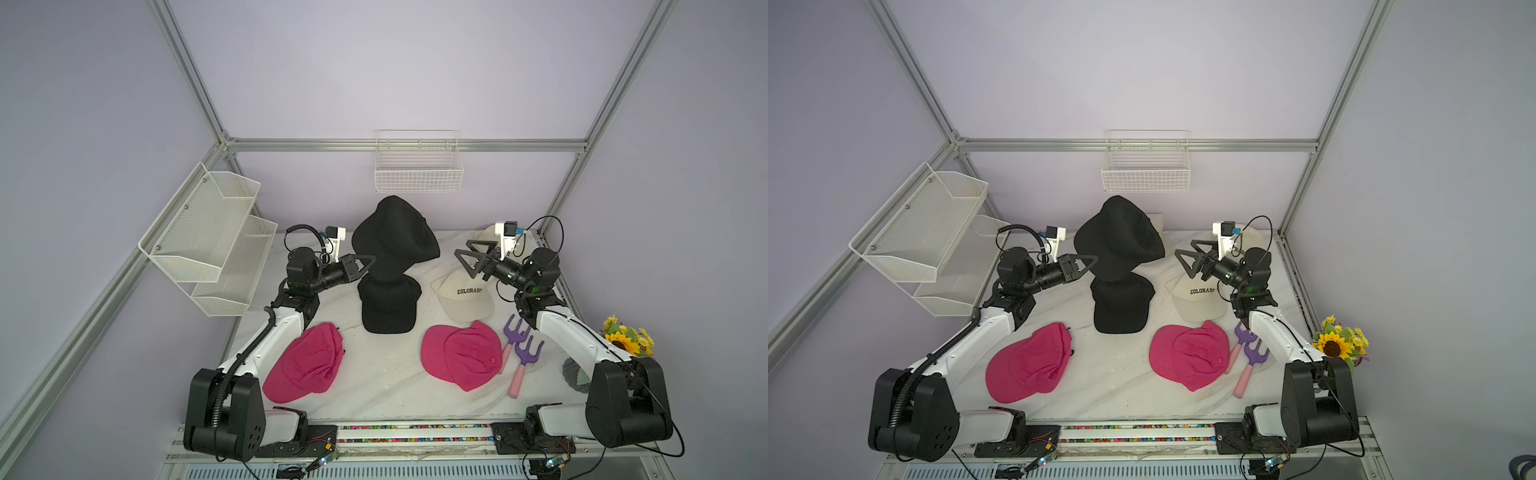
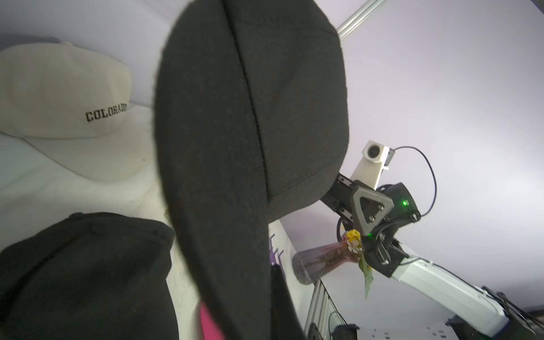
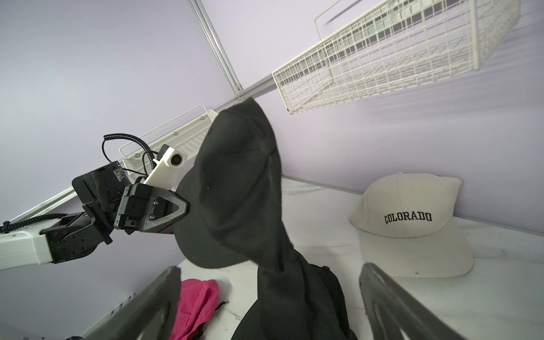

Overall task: Stack the baseball caps by color
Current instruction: Pick up the baseball cap from the center of the board.

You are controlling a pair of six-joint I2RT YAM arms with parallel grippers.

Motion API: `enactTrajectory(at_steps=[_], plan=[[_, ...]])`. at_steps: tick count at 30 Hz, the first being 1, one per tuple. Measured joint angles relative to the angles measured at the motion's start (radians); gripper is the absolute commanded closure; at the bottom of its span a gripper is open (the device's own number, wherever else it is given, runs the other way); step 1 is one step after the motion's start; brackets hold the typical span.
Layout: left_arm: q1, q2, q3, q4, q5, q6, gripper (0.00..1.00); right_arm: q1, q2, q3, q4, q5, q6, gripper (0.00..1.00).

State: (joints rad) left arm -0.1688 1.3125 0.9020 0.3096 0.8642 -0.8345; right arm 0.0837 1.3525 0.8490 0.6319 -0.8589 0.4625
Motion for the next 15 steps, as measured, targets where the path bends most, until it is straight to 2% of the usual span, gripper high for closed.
enactTrajectory(at_steps=[5,9,15], plan=[[-0.031,-0.003,-0.003,0.0,0.091,0.0,1.0,-0.002,0.002,0.0,-0.012,-0.104,-0.042,0.05],[-0.063,-0.003,-0.003,0.001,0.127,0.007,1.0,-0.002,0.002,-0.001,-0.012,-0.209,-0.067,0.06],[-0.109,0.018,0.019,-0.014,0.158,0.045,1.0,0.006,0.019,-0.004,0.0,-0.28,-0.082,0.08]])
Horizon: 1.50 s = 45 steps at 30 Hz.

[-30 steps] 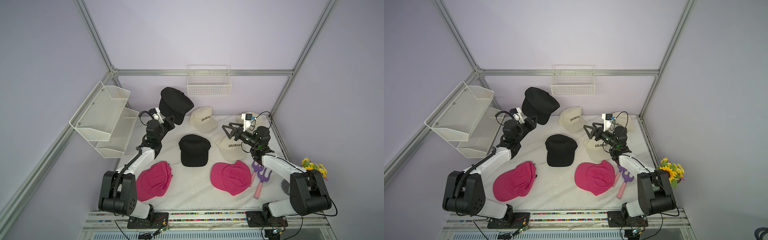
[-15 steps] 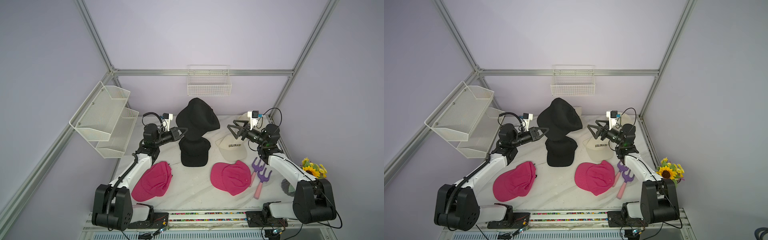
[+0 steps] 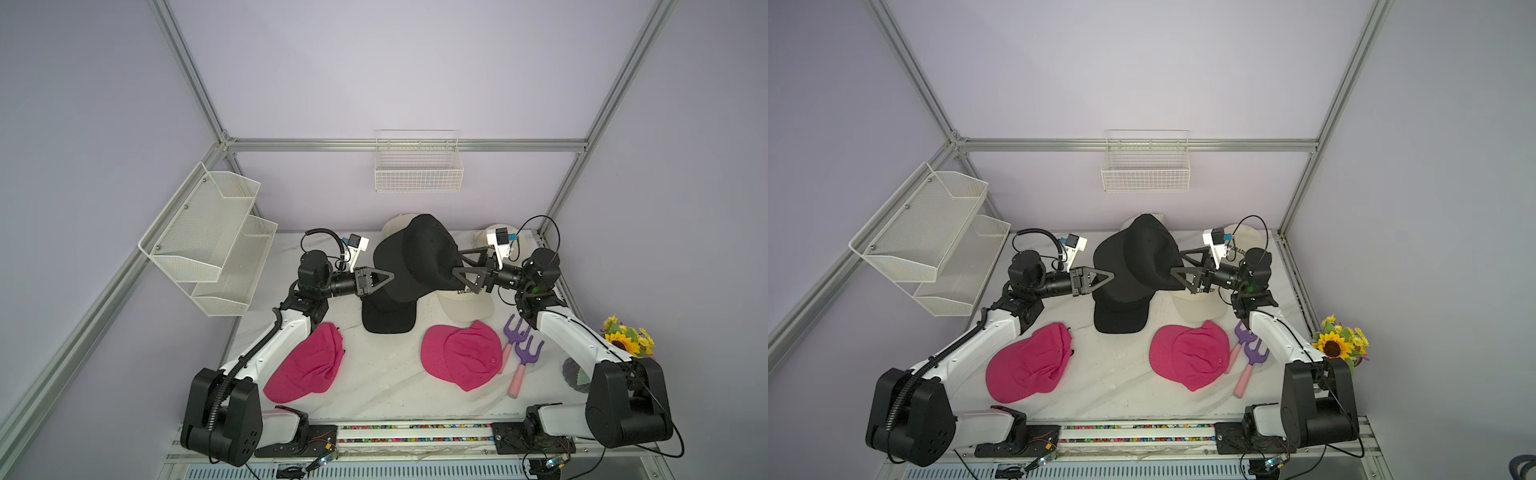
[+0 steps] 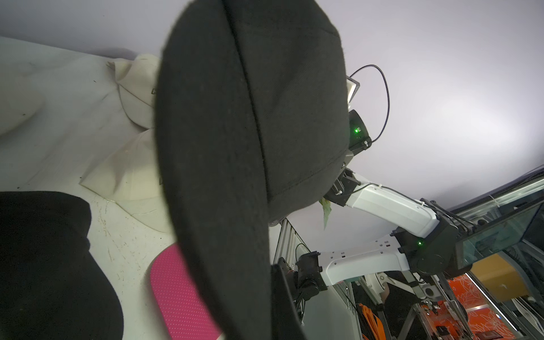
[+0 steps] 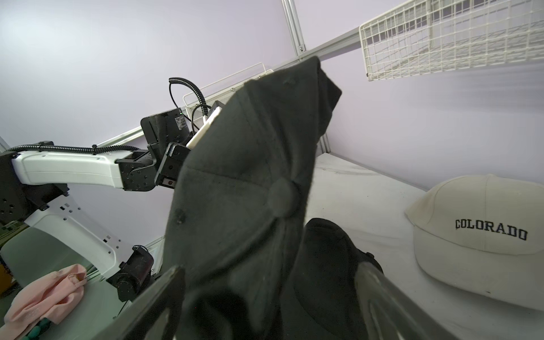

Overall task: Stack the baseball caps by color
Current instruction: Pick up the baseball cap from the center of the board.

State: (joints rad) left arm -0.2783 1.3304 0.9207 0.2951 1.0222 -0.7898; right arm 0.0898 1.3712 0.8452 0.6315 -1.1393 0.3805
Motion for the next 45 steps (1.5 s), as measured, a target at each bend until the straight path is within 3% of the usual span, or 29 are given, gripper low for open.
enactTrajectory(at_steps=[3,9,13,19,23,28,36,40,45], plan=[[-0.014,0.031,0.022,-0.004,0.003,0.014,1.0,0.022,0.024,0.0,0.015,-0.019,0.001,0.14],[-0.018,0.121,0.081,-0.113,0.0,0.1,1.0,0.057,0.023,-0.037,0.17,-0.092,0.07,0.5],[-0.014,0.141,0.104,-0.21,0.0,0.179,1.0,0.055,-0.028,-0.049,0.234,-0.126,0.11,0.61],[-0.009,0.139,0.108,-0.195,0.035,0.206,1.0,0.058,-0.066,-0.055,0.27,-0.142,0.132,0.61],[-0.001,0.152,0.106,-0.146,0.052,0.182,1.0,0.058,-0.051,-0.059,0.29,-0.129,0.152,0.45],[0.01,0.179,0.077,-0.059,0.068,0.135,1.0,0.058,0.011,-0.059,0.344,-0.112,0.195,0.32],[0.01,0.197,0.061,0.032,0.092,0.09,1.0,0.059,0.037,-0.059,0.348,-0.095,0.208,0.21],[0.008,0.203,0.061,0.083,0.105,0.068,1.0,0.074,0.072,-0.059,0.358,-0.079,0.212,0.25],[0.008,0.232,0.064,0.073,0.102,0.073,1.0,0.08,0.096,-0.064,0.411,-0.085,0.249,0.51]])
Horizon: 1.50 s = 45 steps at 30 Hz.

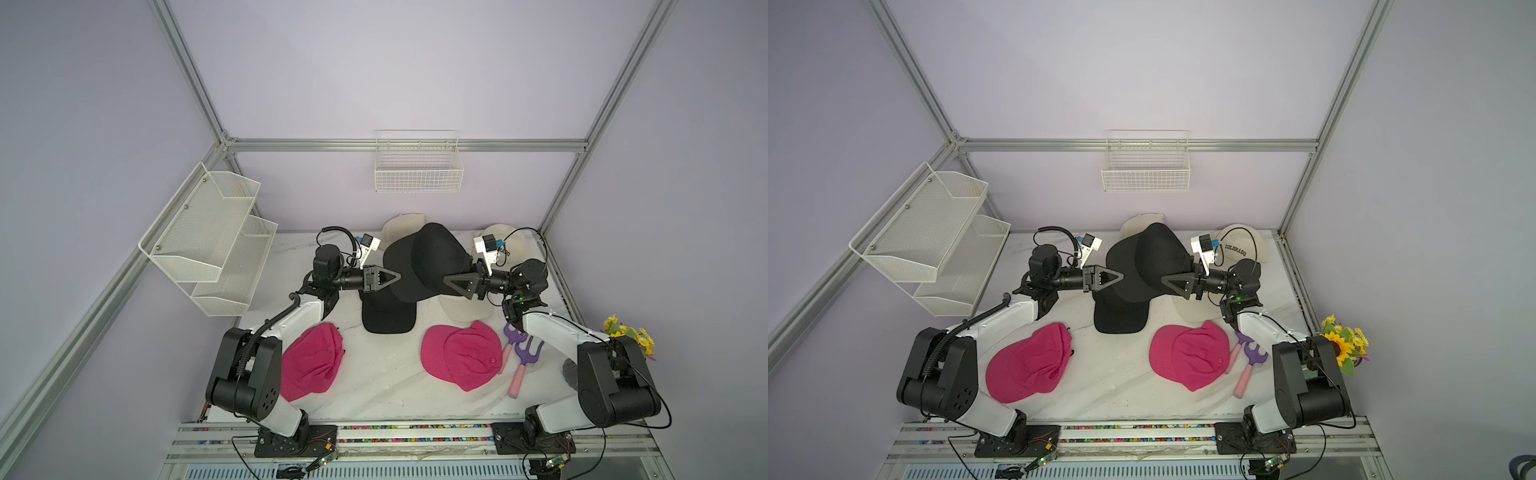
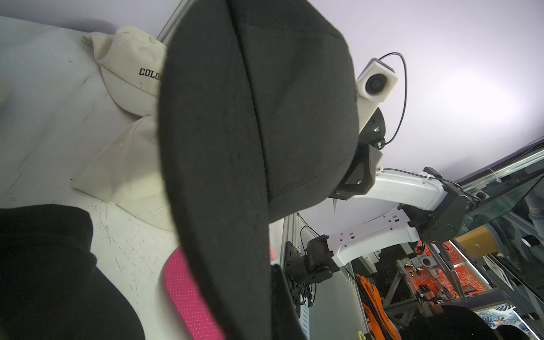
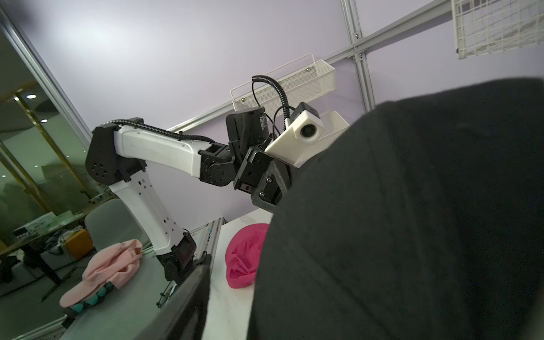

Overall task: Stack the baseball caps by color
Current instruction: Pick up the baseball cap from the center of the board.

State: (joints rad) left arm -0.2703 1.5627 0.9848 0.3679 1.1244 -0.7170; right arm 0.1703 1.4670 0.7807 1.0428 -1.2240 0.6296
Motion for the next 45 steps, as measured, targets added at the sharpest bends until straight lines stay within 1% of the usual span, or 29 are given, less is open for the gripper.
enactTrajectory(at_steps=[2,4,6,9,14,19,23,27,31,34,36,38,40,42,43,44,45], plan=[[0.001,0.015,0.011,-0.056,-0.007,0.025,1.0,0.0,-0.026,-0.009,0.002,-0.001,-0.011,0.6],[0.0,0.025,0.026,-0.102,-0.006,0.05,1.0,0.0,-0.057,-0.02,0.001,0.0,-0.019,0.73],[-0.002,0.025,0.04,-0.13,0.002,0.075,1.0,0.0,-0.078,-0.027,0.0,0.003,-0.024,0.83],[-0.005,0.024,0.061,-0.154,0.005,0.105,1.0,0.0,-0.083,-0.027,-0.002,0.017,-0.02,1.0],[-0.005,0.024,0.075,-0.208,-0.013,0.138,1.0,-0.006,-0.084,-0.031,-0.016,0.051,-0.002,1.0],[-0.021,0.022,0.117,-0.268,-0.076,0.158,1.0,-0.042,-0.107,-0.044,-0.063,0.101,0.009,1.0],[-0.032,0.019,0.13,-0.296,-0.142,0.156,1.0,-0.05,-0.113,-0.044,-0.145,0.155,-0.025,1.0],[-0.039,0.027,0.184,-0.387,-0.197,0.166,1.0,-0.05,-0.13,-0.052,-0.207,0.227,-0.041,1.0],[-0.061,0.026,0.229,-0.446,-0.238,0.179,1.0,-0.045,-0.224,-0.077,-0.3,0.311,-0.111,1.0],[-0.08,0.004,0.209,-0.424,-0.259,0.167,0.91,-0.044,-0.282,-0.075,-0.397,0.341,-0.203,1.0],[-0.089,-0.024,0.172,-0.392,-0.298,0.149,0.78,-0.044,-0.294,-0.064,-0.453,0.356,-0.265,1.0],[-0.087,-0.053,0.126,-0.36,-0.409,0.117,0.68,-0.045,-0.296,-0.043,-0.496,0.379,-0.327,1.0],[-0.063,-0.074,0.074,-0.335,-0.534,0.091,0.52,-0.052,-0.298,-0.01,-0.532,0.425,-0.378,1.0],[-0.04,-0.1,0.017,-0.308,-0.653,0.079,0.41,-0.053,-0.294,0.028,-0.563,0.476,-0.42,1.0],[-0.03,-0.121,-0.014,-0.295,-0.718,0.064,0.32,-0.052,-0.29,0.048,-0.58,0.506,-0.442,1.0],[-0.026,-0.142,-0.037,-0.285,-0.768,0.059,0.25,-0.051,-0.283,0.069,-0.598,0.529,-0.463,1.0],[-0.025,-0.165,-0.054,-0.277,-0.812,0.059,0.21,-0.049,-0.277,0.085,-0.61,0.551,-0.483,1.0]])
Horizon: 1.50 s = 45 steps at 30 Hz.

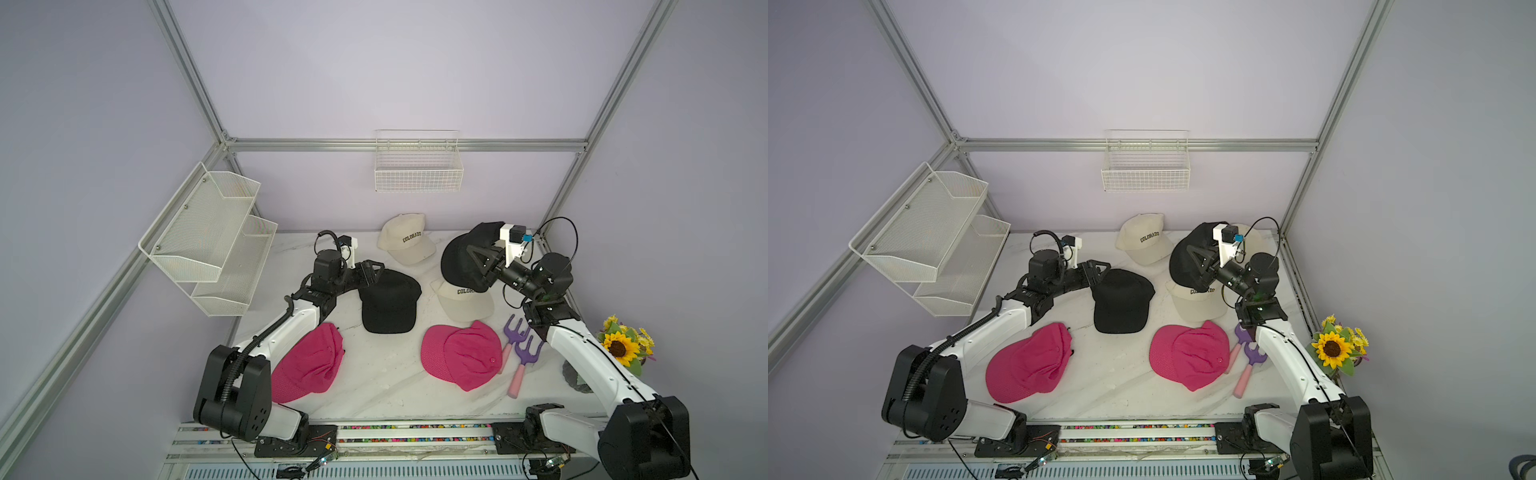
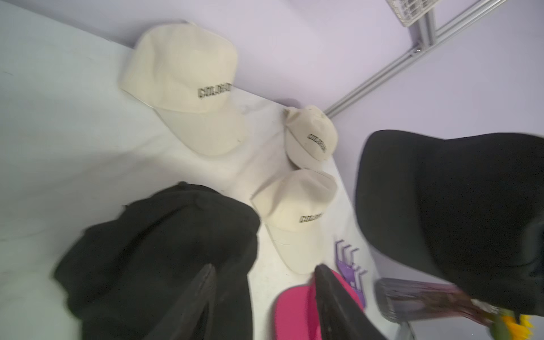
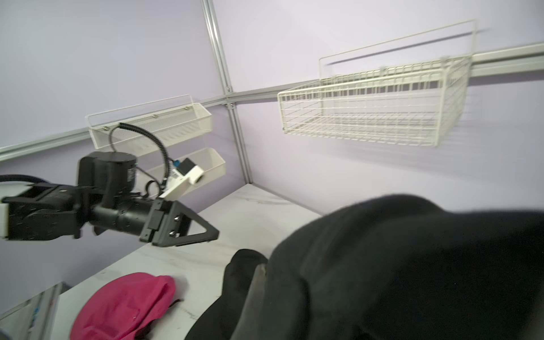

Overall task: Stack the baseball caps by color
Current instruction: Pick up the baseball cap from the center of the board.

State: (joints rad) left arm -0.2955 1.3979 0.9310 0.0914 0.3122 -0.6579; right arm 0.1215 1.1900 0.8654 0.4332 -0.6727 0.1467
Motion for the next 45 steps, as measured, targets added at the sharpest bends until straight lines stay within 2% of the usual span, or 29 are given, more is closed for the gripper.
enactTrajectory(at_steps=[4,5,12,17,22,25,30,35,40,45], plan=[[-0.003,-0.074,-0.007,0.051,-0.109,0.025,0.01,0.018,0.008,0.026,-0.036,0.069,-0.096,1.0],[-0.004,-0.085,0.0,0.061,-0.117,0.04,0.0,0.023,0.008,0.027,-0.044,0.083,-0.13,1.0],[-0.041,-0.093,0.1,0.054,-0.105,0.238,0.0,0.053,0.008,0.053,-0.146,0.108,-0.407,1.0],[-0.1,-0.093,0.206,-0.051,-0.054,0.488,0.0,0.075,0.003,0.082,-0.192,0.099,-0.643,1.0],[-0.111,-0.087,0.262,-0.103,0.045,0.706,0.0,0.093,0.006,0.11,-0.248,0.074,-0.844,1.0],[-0.117,-0.07,0.279,-0.149,0.11,0.852,0.0,0.14,0.021,0.15,-0.288,0.084,-0.936,1.0],[-0.135,-0.018,0.356,-0.312,0.212,1.099,0.0,0.275,0.023,0.143,-0.282,0.119,-1.037,1.0],[-0.138,0.028,0.472,-0.482,0.299,1.299,0.0,0.32,0.021,0.105,-0.28,0.204,-1.136,1.0],[-0.139,0.09,0.571,-0.602,0.338,1.433,0.0,0.351,-0.028,0.039,-0.281,0.277,-1.234,1.0],[-0.143,0.124,0.612,-0.663,0.365,1.51,0.0,0.408,-0.069,0.031,-0.322,0.373,-1.31,1.0]])
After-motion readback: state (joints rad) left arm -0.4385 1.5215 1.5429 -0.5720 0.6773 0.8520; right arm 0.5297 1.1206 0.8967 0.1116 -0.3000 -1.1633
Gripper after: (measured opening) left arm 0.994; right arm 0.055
